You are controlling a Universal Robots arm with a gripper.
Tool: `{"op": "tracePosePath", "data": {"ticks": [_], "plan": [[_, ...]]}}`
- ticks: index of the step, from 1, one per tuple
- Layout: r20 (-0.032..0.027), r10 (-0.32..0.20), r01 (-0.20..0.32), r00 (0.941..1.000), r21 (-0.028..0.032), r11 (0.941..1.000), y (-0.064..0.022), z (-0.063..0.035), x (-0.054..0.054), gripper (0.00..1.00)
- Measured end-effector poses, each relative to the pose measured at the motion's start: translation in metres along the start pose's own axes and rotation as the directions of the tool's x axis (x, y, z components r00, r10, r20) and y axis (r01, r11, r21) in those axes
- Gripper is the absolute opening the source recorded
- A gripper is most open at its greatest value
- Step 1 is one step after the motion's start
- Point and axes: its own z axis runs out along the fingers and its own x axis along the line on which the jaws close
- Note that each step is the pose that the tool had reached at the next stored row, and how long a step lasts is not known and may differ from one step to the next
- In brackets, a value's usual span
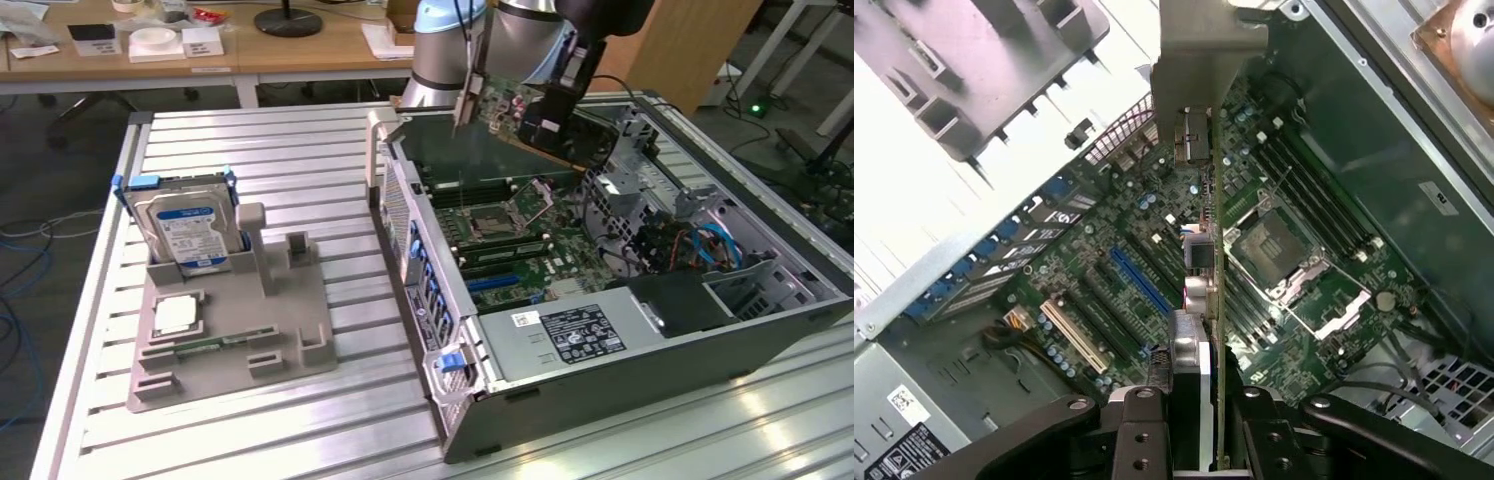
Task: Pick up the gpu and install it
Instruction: 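Insert the gpu into the slot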
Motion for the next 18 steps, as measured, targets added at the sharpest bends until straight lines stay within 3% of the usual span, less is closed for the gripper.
{"op": "tracePosePath", "data": {"ticks": [10, 18], "plan": [[-0.0035, -0.098, 0.098, 0.9952, -0.0011, 0.9952, 0.0, 0.0, 0.0, 0.28], [-0.0065, -0.186, 0.186, 0.9825, -0.0025, 0.9825, 0.0, 0.0, 0.0, 0.28]]}}
